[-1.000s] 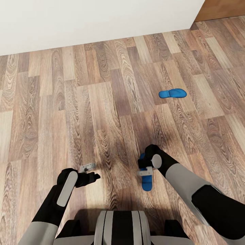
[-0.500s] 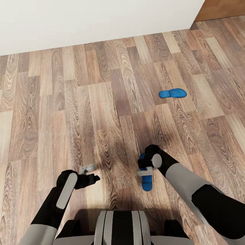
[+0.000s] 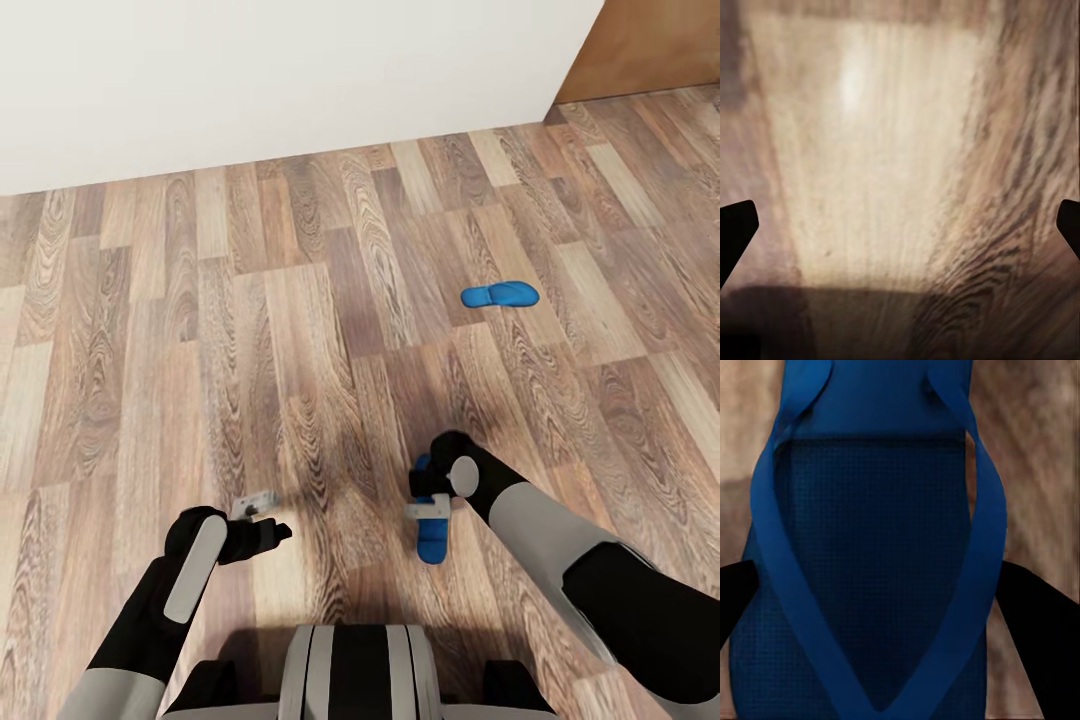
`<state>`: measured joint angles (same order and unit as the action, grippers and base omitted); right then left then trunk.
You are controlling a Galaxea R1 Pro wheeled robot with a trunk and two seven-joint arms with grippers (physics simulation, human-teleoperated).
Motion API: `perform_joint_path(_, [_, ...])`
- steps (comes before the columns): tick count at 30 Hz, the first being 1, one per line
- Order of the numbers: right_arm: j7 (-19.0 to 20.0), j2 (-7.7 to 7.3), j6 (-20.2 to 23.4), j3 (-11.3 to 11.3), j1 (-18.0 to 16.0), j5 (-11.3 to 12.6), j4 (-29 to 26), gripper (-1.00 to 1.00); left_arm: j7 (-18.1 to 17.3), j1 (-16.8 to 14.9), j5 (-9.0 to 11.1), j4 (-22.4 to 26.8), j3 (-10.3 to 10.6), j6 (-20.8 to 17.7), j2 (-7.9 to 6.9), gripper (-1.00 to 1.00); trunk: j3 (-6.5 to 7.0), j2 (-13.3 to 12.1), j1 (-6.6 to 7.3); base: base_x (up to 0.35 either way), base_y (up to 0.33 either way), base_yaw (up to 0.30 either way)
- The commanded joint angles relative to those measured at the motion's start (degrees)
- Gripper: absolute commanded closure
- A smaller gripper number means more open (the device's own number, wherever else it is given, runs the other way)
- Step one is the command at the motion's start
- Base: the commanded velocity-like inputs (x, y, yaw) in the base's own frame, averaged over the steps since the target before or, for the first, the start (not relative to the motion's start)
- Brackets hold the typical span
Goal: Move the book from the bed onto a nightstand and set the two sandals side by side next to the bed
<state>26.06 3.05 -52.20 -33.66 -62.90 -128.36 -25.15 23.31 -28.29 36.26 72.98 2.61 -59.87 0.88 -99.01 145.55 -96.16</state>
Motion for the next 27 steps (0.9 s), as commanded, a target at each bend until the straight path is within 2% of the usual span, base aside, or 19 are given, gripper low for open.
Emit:
perform_joint_path(1, [0.40,-0.03,-0.10,-0.26,-0.03,0.40,-0.05,1.00,0.60,-0.02,0.58,0.05,0.02,-0.13,0.00,-1.00,0.20,0.00,0.03,0.000,0.000,0.000])
perform_joint_path(7, [0.57,-0.06,-0.70,-0.21,-0.22,0.53,-0.14,1.00,0.66,-0.02,0.57,0.06,0.02,-0.13,0.00,-1.00,1.53,-0.08,0.18,0.000,0.000,0.000])
perform_joint_path(10, [0.79,-0.07,-3.06,0.28,-0.48,0.71,-0.42,1.00,0.68,-0.02,0.53,0.02,0.00,-0.13,0.00,-1.00,2.19,-0.12,0.26,0.000,0.000,0.000])
perform_joint_path(13, [2.75,0.06,-4.46,0.75,-1.53,0.92,-0.68,1.00,0.68,-0.01,0.54,0.00,-0.12,-0.13,0.00,-1.00,2.86,-0.16,0.34,0.000,0.000,0.000])
perform_joint_path(15, [5.75,0.17,-4.96,2.34,-2.83,1.11,-0.73,1.00,0.69,-0.01,0.58,-0.01,-0.18,-0.13,0.05,-1.00,3.30,-0.19,0.39,0.000,0.000,0.000])
perform_joint_path(17, [9.77,0.28,-5.28,6.29,-4.14,1.39,-0.67,1.00,0.67,-0.05,0.63,0.00,-0.24,-0.13,0.11,-1.00,3.74,-0.22,0.44,0.000,0.000,0.000])
perform_joint_path(18, [11.96,0.31,-5.42,9.19,-4.65,1.61,-0.66,1.00,0.68,-0.08,0.66,-0.01,-0.25,-0.13,0.14,-1.00,3.96,-0.23,0.47,0.000,0.000,0.000])
perform_joint_path(19, [16.64,0.37,-5.78,16.33,-5.41,2.16,-0.77,1.00,0.65,-0.20,0.69,0.00,-0.27,-0.13,0.33,-1.00,4.19,-0.24,0.49,0.000,0.000,0.000])
perform_joint_path(21, [21.78,0.40,-5.97,24.57,-6.07,2.82,-0.98,1.00,0.53,-0.39,0.76,-0.01,-0.29,-0.13,0.53,-1.00,4.63,-0.27,0.55,0.000,0.000,0.000])
perform_joint_path(22, [30.39,0.56,-5.93,38.62,-7.13,4.65,-2.23,1.00,0.31,-0.73,1.05,-0.05,-0.31,-0.13,0.75,-1.00,4.85,-0.28,0.57,0.000,0.000,0.000])
perform_joint_path(25, [39.94,0.70,-5.37,53.10,-7.86,7.03,-5.94,1.00,0.18,-1.33,1.21,-0.12,-0.34,0.85,0.87,-1.00,5.51,-0.32,0.65,0.000,0.000,0.000])
perform_joint_path(27, [46.43,0.87,-4.07,61.88,-8.21,8.75,-9.63,1.00,0.11,-1.87,1.30,-0.27,-0.37,1.63,0.90,-1.00,5.96,-0.35,0.70,0.000,0.000,0.000])
